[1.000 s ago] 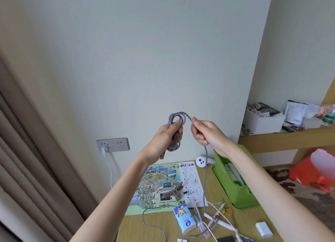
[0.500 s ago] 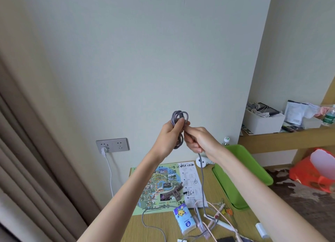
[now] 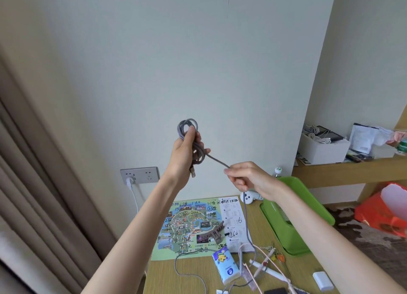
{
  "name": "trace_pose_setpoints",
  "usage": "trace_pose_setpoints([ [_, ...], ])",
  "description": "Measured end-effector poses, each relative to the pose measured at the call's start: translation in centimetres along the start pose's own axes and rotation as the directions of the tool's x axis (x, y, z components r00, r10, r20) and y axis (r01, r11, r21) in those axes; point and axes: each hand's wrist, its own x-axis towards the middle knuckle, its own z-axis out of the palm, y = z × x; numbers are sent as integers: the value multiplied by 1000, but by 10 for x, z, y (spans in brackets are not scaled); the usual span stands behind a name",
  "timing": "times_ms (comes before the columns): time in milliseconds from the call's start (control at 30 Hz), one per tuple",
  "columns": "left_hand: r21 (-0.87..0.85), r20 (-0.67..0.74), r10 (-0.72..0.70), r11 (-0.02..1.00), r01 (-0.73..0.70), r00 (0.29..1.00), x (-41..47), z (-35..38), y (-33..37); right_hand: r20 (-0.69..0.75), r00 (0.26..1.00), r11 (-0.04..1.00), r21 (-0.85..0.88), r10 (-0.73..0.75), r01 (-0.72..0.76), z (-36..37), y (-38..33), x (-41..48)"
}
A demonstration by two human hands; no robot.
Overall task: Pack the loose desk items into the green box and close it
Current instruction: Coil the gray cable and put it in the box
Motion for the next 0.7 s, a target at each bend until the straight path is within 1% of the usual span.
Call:
trace_pose_setpoints([
  [67, 14, -73, 3, 1000, -2, 997, 2, -8, 3, -3, 1000, 1000, -6, 27, -27, -5, 6, -3],
  [133, 68, -111, -7, 998, 14, 994, 4, -17, 3, -29, 999, 998, 40, 39, -38, -10, 8, -7],
  [267, 209, -108, -42, 976, 64, 993, 4, -32, -5, -59, 997, 996, 78, -40, 44, -20, -8, -13],
  [367, 338, -94, -58, 937, 86, 994, 4, -35, -15, -53, 995, 983, 164, -79, 87, -25, -25, -13],
  [400, 362, -82, -68, 927, 93, 994, 3, -35, -18, -49, 994, 981, 165, -94, 101, -27, -30, -12],
  [500, 392, -13, -114, 913, 110, 993, 1, -32, -25, -46, 988, 986, 72, -151, 154, -26, -44, -10],
  [567, 458, 29, -130, 883, 102, 991, 0, -28, -27, -60, 978, 980, -18, -198, 197, -23, -52, -8],
  [700, 492, 118, -185, 864, 104, 976, -8, -17, -26, -103, 948, 939, -206, -301, 276, -16, -62, -2],
])
